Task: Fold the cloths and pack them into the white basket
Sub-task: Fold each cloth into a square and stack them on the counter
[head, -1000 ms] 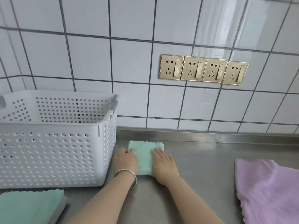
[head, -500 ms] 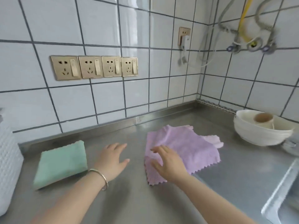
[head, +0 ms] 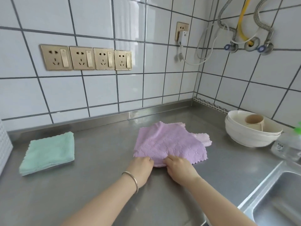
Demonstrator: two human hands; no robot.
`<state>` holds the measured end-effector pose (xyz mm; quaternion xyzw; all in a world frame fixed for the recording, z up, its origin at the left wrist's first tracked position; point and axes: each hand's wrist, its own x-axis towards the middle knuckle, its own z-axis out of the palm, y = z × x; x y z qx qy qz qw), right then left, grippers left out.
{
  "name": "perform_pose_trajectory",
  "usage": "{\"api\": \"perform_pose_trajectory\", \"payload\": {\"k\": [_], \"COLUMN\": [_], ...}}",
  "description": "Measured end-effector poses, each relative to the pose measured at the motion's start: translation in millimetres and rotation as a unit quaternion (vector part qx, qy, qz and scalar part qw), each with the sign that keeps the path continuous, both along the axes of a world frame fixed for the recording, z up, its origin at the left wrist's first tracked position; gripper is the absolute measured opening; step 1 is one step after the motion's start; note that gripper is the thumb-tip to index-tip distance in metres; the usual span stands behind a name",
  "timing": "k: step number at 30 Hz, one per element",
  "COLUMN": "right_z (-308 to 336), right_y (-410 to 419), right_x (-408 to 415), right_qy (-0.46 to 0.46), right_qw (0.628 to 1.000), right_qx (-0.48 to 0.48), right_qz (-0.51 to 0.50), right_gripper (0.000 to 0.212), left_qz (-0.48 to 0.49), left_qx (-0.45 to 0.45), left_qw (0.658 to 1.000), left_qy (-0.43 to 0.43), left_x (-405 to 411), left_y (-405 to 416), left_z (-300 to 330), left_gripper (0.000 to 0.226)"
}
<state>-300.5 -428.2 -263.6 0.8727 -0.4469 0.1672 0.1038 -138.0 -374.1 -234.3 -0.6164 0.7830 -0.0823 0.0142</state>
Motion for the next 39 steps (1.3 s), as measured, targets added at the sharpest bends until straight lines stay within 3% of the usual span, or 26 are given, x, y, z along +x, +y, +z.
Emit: {"api": "perform_pose_trajectory", "payload": {"k": [2,4,7,10,13,15,20,23,28,31,34,36,39], "right_z": [-2.2,5.1,23.2,40.1,56.0,72.3,151.6,206.0,254.2,256.2,248.0,245.5,243.2], "right_y": [0.2,3.4,0.6,-12.4,-25.7,-36.7,-44.8,-32.9,-18.6,-10.2,-0.8,6.8,17.7], "right_x": [-5.9,-8.9,-9.4,-6.2,-6.0,-15.8,-36.1,-25.9,1.5,31.6,66.9,88.8,118.9], "right_qy": [-0.027,-0.079,-0.137,-0.136,-0.059,-0.052,-0.124,-0.187,-0.287,-0.276,-0.278,-0.323,-0.301], "right_qw": [0.999,0.992,0.985,0.986,0.992,0.986,0.97,0.957,0.956,0.961,0.958,0.944,0.95], "right_qx": [0.039,0.084,0.093,0.089,0.008,-0.018,-0.123,-0.175,-0.055,0.019,0.063,0.066,0.087], "right_qz": [-0.024,-0.056,-0.037,-0.039,-0.111,-0.155,-0.17,-0.135,-0.04,-0.02,-0.016,-0.011,0.017], "right_gripper": [0.013,0.012,0.023,0.024,0.005,0.021,0.02,0.025,0.033,0.034,0.039,0.043,0.04], "left_qz": [-0.008,-0.004,0.083,0.104,0.092,0.103,0.103,0.094,0.107,0.147,0.194,0.227,0.271], "left_qx": [-0.014,-0.008,-0.011,-0.031,-0.071,-0.127,-0.31,-0.377,-0.371,-0.306,-0.268,-0.301,-0.352], "left_qw": [0.999,0.99,0.95,0.919,0.918,0.911,0.859,0.827,0.827,0.86,0.898,0.89,0.869], "left_qy": [0.051,0.143,0.302,0.379,0.379,0.379,0.395,0.406,0.409,0.38,0.29,0.256,0.219], "left_x": [0.1,2.5,8.9,13.0,15.0,20.8,51.5,73.1,127.2,167.3,200.5,216.3,233.8], "left_y": [-4.2,-12.9,-19.7,-21.6,-25.1,-27.6,-17.7,-6.3,29.6,55.8,77.8,92.4,119.1], "left_z": [-1.8,-9.8,0.8,16.5,37.8,57.5,117.8,154.6,197.8,209.2,210.2,212.4,219.8], "left_gripper": [0.019,0.023,0.028,0.028,0.025,0.025,0.034,0.025,0.022,0.023,0.015,0.012,0.012]}}
